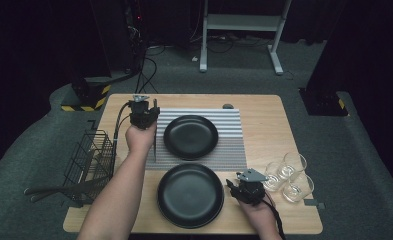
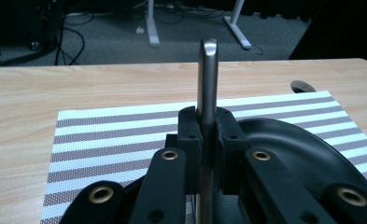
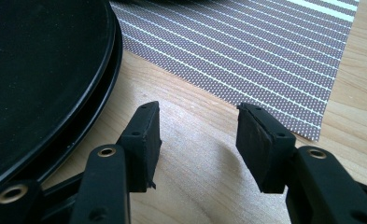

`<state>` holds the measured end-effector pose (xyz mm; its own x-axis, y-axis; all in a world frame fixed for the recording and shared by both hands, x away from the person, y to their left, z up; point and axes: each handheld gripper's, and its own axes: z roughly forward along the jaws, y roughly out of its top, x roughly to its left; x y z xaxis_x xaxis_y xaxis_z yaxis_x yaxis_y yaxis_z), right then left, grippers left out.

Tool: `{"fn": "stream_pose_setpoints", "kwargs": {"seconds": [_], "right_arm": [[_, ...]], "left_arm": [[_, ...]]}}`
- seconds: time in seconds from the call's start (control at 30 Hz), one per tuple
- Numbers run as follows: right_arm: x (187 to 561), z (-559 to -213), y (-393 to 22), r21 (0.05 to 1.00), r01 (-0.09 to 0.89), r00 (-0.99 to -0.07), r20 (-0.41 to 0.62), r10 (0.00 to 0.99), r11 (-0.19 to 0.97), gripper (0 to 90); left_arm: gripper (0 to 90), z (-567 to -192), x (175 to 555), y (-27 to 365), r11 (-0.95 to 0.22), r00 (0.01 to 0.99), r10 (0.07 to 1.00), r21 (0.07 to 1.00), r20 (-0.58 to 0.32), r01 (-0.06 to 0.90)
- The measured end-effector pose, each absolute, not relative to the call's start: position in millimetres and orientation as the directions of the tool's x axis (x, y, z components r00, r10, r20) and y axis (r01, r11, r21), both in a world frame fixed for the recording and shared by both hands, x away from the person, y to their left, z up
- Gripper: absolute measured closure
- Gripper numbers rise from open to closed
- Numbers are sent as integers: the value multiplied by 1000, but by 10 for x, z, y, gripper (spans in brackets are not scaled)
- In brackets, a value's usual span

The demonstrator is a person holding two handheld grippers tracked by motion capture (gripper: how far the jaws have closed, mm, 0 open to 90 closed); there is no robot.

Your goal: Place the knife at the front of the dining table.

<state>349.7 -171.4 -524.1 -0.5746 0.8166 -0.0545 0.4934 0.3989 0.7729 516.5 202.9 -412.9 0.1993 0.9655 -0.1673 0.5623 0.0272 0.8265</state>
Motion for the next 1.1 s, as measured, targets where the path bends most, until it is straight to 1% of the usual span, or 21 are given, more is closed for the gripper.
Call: {"fn": "stream_pose_setpoints", "kwargs": {"seconds": [0.07, 0.3, 0.47, 0.63, 0.8, 0.93, 1.1], "right_arm": [[3498, -5242, -1712, 771, 494, -577, -54, 815, 401, 501], [3495, -5244, -1705, 771, 492, -575, -61, 816, 405, 500], [3490, -5246, -1701, 767, 495, -573, -64, 817, 408, 497], [3491, -5247, -1696, 764, 496, -571, -70, 818, 412, 492], [3498, -5247, -1704, 764, 504, -566, -61, 822, 403, 484], [3500, -5246, -1705, 762, 509, -561, -58, 825, 399, 483], [3500, -5247, -1704, 763, 506, -562, -62, 825, 402, 481]], "left_arm": [[831, -4150, 5198, 2059, 45, 185, 966, 819, -183, 572], [829, -4234, 5321, 2059, 39, 186, 966, 809, -182, 587], [829, -4291, 5408, 2086, 45, 197, 959, 794, -204, 606], [828, -4342, 5465, 2151, 79, 178, 955, 781, -238, 620], [830, -4313, 5452, 2215, 97, 175, 949, 772, -262, 629], [834, -4248, 5417, 2247, 86, 167, 957, 784, -236, 614], [835, -4237, 5392, 2288, 82, 174, 954, 773, -242, 629]]}}
